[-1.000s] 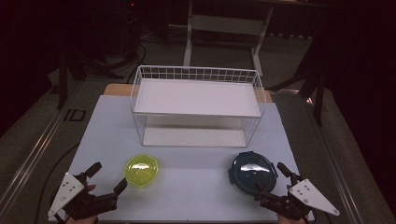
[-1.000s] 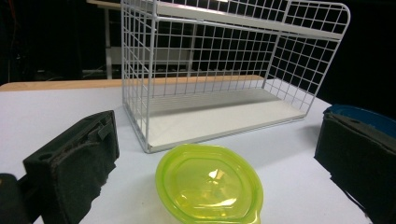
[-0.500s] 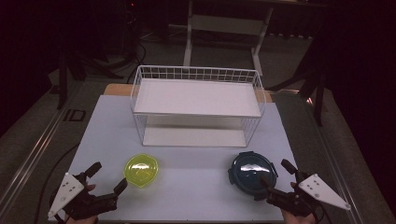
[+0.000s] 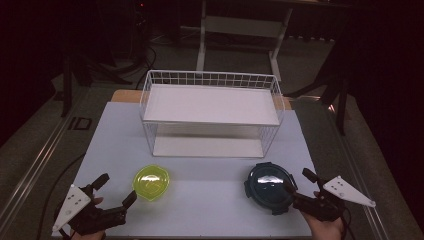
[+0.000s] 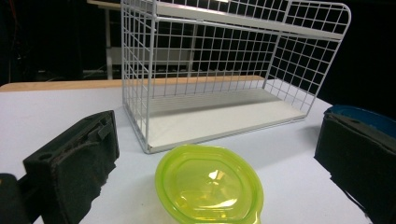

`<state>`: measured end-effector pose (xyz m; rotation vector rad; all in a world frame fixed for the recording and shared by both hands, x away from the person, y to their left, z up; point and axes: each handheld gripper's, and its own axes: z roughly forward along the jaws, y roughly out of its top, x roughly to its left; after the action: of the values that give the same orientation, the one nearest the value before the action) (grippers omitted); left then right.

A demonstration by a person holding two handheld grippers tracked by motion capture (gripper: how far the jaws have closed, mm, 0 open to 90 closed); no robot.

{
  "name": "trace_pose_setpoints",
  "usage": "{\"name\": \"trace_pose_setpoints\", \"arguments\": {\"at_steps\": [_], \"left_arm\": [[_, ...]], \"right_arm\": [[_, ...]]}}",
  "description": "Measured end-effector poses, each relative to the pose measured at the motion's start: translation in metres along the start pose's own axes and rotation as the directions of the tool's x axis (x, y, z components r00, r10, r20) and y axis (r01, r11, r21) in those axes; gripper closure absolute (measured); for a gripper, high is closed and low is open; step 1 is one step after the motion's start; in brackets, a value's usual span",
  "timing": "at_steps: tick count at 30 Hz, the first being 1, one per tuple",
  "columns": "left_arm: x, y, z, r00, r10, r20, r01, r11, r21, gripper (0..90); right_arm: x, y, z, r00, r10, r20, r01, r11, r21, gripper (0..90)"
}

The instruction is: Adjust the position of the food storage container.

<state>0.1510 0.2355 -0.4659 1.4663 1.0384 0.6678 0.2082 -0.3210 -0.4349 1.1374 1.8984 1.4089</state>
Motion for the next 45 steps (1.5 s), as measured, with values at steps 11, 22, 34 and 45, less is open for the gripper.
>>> {"name": "trace_pose_setpoints", "arguments": {"at_steps": [11,22,34,45], "left_arm": [[0.0,0.0,0.001,1.0,0.0,-0.002,0.0,1.0,0.003,0.0],[-0.001,0.0,0.001,1.0,0.002,-0.002,-0.002,1.0,0.006,0.0],[-0.001,-0.001,0.002,1.0,0.004,-0.001,-0.004,1.0,0.008,0.0],[-0.002,-0.001,0.003,1.0,0.007,0.001,-0.007,0.9999,0.012,0.0]], "right_arm": [[-0.045,-0.026,0.012,0.9953,-0.019,0.095,0.006,0.99,0.137,83.1],[-0.064,-0.052,0.026,0.9942,-0.002,0.108,-0.025,0.969,0.246,90.0],[-0.058,-0.057,0.029,0.9955,0.029,0.09,-0.052,0.963,0.265,90.0],[-0.043,-0.057,0.034,0.999,0.025,0.038,-0.036,0.954,0.296,90.0]]}}
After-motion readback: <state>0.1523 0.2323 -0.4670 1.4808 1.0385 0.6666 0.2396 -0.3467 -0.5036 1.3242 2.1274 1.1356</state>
